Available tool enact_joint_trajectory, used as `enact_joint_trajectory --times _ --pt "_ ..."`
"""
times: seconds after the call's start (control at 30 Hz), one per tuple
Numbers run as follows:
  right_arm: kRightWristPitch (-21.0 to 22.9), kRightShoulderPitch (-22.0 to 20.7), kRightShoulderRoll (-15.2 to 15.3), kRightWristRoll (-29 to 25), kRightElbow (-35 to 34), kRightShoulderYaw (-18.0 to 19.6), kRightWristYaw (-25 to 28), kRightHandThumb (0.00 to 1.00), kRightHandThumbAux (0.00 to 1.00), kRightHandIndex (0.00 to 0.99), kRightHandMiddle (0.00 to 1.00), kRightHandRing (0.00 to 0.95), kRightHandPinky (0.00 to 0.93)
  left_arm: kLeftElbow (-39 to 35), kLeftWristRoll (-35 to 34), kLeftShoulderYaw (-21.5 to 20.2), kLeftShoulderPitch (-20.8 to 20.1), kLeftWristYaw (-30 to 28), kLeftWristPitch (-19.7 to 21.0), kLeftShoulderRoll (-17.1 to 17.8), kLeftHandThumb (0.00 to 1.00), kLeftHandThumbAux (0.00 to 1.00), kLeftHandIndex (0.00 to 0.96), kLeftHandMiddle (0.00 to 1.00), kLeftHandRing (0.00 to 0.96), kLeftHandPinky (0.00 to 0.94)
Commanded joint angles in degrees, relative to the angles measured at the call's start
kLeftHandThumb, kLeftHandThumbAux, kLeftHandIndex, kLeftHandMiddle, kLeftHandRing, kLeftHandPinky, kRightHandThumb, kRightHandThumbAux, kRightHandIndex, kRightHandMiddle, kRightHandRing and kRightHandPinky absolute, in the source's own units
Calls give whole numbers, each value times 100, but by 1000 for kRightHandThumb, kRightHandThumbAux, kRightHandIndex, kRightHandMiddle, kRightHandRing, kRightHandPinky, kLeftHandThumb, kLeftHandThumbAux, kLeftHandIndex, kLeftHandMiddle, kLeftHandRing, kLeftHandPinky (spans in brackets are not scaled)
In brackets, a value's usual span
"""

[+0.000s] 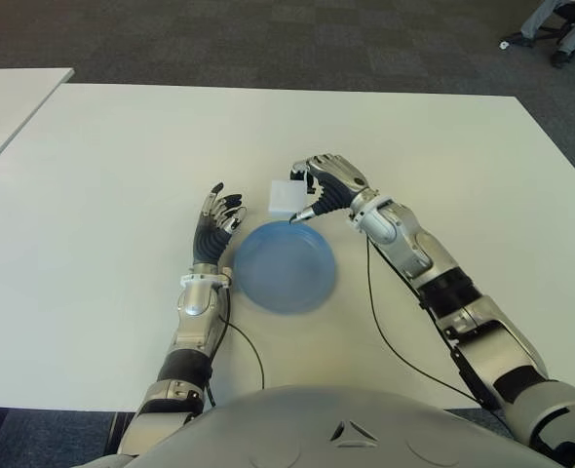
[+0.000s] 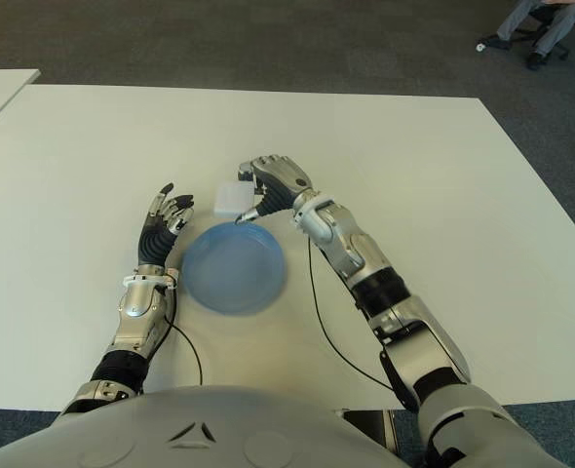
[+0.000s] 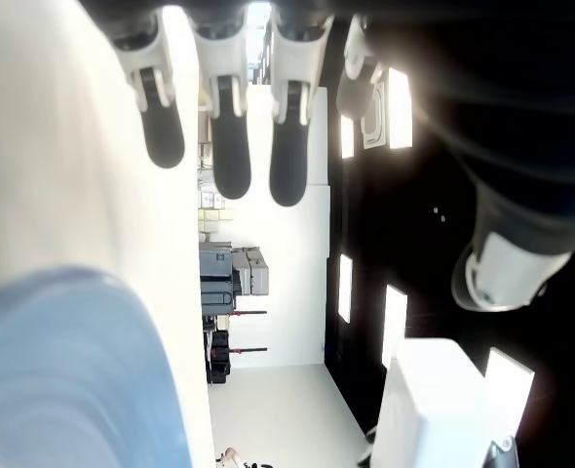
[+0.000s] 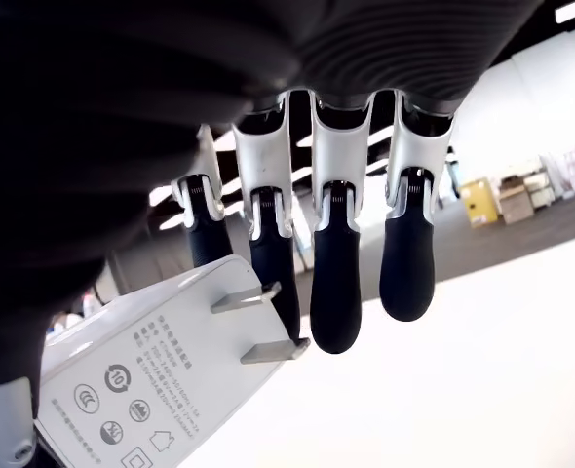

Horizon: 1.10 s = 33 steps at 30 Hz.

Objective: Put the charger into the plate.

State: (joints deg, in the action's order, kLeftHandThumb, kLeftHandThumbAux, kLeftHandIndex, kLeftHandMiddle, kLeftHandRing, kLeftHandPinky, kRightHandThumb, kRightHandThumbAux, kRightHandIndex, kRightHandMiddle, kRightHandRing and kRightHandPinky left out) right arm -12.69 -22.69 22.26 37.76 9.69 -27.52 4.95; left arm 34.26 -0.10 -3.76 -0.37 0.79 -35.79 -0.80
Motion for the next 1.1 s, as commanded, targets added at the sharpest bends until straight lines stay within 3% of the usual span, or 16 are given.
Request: enact_joint_trajectory --times 0.03,0.57,1.1 --pt "38 392 123 -150 -522 105 358 954 657 389 503 519 819 314 -53 -34 202 -15 85 -33 0 557 98 269 258 222" --pt "-120 1043 526 285 -1266 106 750 954 657 384 503 534 822 396 -168 -115 130 -12 133 -72 0 567 95 254 235 191" --pt "-255 1308 705 346 -1484 161 887 953 658 385 501 527 812 386 -172 -124 114 -40 179 -43 0 575 75 255 233 169"
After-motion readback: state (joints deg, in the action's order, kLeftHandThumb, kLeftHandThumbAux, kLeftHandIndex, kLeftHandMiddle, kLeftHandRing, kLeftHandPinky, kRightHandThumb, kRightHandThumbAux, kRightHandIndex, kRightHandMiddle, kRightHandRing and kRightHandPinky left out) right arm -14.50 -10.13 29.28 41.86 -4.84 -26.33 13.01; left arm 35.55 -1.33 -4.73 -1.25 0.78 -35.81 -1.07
